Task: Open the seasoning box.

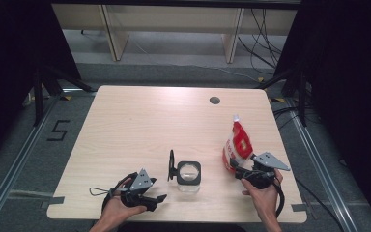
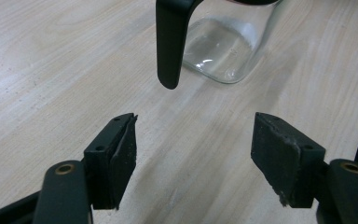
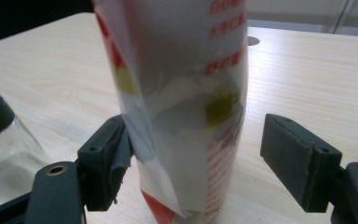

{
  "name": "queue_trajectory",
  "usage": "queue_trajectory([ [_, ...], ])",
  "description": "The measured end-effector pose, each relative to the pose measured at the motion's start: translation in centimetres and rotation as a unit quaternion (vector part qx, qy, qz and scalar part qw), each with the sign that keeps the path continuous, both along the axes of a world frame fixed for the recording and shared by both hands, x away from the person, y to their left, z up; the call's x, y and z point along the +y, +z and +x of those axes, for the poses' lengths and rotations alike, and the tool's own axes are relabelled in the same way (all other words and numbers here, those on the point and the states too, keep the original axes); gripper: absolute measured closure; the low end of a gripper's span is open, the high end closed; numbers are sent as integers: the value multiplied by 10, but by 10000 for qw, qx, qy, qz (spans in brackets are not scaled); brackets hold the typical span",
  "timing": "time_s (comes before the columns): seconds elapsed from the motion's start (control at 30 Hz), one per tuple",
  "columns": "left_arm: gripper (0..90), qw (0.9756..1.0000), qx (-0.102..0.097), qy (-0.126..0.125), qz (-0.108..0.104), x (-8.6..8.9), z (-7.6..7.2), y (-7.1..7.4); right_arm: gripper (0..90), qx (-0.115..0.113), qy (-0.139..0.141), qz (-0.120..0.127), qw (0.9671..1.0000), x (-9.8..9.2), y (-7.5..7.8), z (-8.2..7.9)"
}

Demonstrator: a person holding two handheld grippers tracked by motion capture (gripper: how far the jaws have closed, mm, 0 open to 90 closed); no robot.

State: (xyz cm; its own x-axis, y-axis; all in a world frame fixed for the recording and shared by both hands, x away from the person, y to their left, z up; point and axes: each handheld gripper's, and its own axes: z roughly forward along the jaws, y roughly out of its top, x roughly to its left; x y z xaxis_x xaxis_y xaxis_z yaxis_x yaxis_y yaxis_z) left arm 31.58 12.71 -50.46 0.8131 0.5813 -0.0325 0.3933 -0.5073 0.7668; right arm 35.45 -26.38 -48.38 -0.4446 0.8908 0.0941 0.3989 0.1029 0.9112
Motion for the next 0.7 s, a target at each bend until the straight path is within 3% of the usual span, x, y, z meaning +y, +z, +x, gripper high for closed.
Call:
queue_trajectory([
  [0.07,306,10000,-15,-9,30,0,0,0,272,-61,-182,-76,9998,3,-1,1],
  [0.1,307,10000,70,-57,-4,0,0,0,280,27,-305,-24,9995,7,-1,-2],
  [0.17,307,10000,3,-9,-11,-1,0,0,286,-77,-298,-28,9995,7,-2,0],
  [0.23,307,10000,-4,-1,20,0,0,0,354,-96,-230,5,9997,11,-4,1],
  [0.27,307,10000,32,-29,30,0,0,0,366,-147,-242,-116,9995,12,-5,2],
  [0.33,307,9999,-100,-79,45,1,1,1,375,-43,-265,-68,9996,12,-5,1],
  [0.37,308,9999,-85,-87,32,1,1,1,379,-82,-63,-201,9997,8,-3,3],
  [0.43,308,9999,-83,-93,45,1,1,1,381,-158,57,-312,9994,5,-3,5],
  [0.5,309,10000,-11,-2,9,0,0,0,386,-101,93,-137,9998,4,-3,6],
  [0.53,309,10000,-11,-7,2,0,0,0,387,-32,125,-179,9998,3,-2,6],
  [0.57,309,10000,-24,-13,12,0,0,0,388,-160,455,-245,9985,-4,-2,12],
  [0.63,309,9999,-86,-88,33,1,1,1,388,-40,449,-126,9989,-4,-2,10],
  [0.67,309,10000,-23,-21,30,0,0,0,388,-147,628,-163,9978,-8,-3,14],
  [0.7,309,10000,5,-18,2,0,0,0,389,-103,655,-109,9977,-9,-3,14],
])
